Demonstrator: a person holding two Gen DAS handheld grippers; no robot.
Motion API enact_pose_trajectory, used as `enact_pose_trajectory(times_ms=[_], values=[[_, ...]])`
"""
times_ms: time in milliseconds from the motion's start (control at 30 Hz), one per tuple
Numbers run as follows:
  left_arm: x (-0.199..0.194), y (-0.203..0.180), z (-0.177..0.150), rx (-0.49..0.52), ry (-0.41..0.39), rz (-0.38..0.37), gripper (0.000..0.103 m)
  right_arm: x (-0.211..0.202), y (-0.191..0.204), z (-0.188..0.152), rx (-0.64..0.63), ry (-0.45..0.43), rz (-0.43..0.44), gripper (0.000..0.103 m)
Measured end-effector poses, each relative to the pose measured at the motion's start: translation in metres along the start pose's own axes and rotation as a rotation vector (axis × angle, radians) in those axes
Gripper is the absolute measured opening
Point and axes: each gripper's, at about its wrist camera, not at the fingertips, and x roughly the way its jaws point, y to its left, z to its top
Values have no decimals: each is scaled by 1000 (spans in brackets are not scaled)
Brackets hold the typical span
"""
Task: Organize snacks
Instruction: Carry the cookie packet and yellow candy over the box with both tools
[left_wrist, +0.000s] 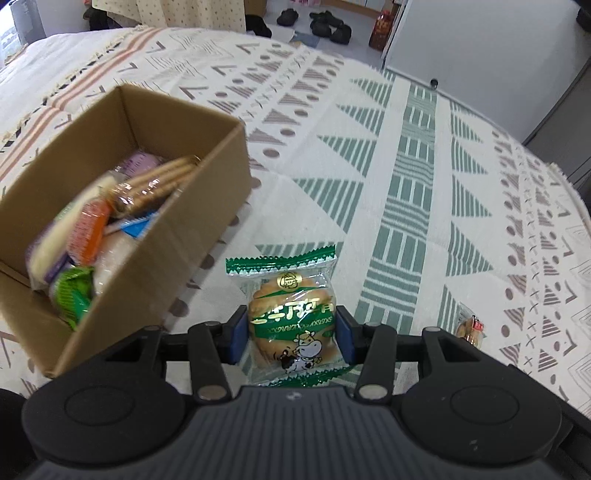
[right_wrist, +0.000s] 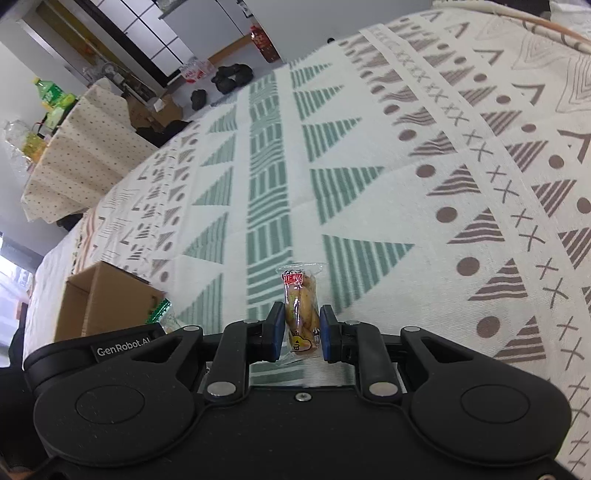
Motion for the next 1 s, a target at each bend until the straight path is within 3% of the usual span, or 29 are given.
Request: enact_pose_trajectory(times_ms=[533, 1000], values=[[-58, 50, 16, -25, -136, -89, 47, -37, 62, -10, -20, -95, 76, 20], [-77, 104, 37, -49, -205, -101, 47, -45, 120, -17, -47, -131, 166, 20]])
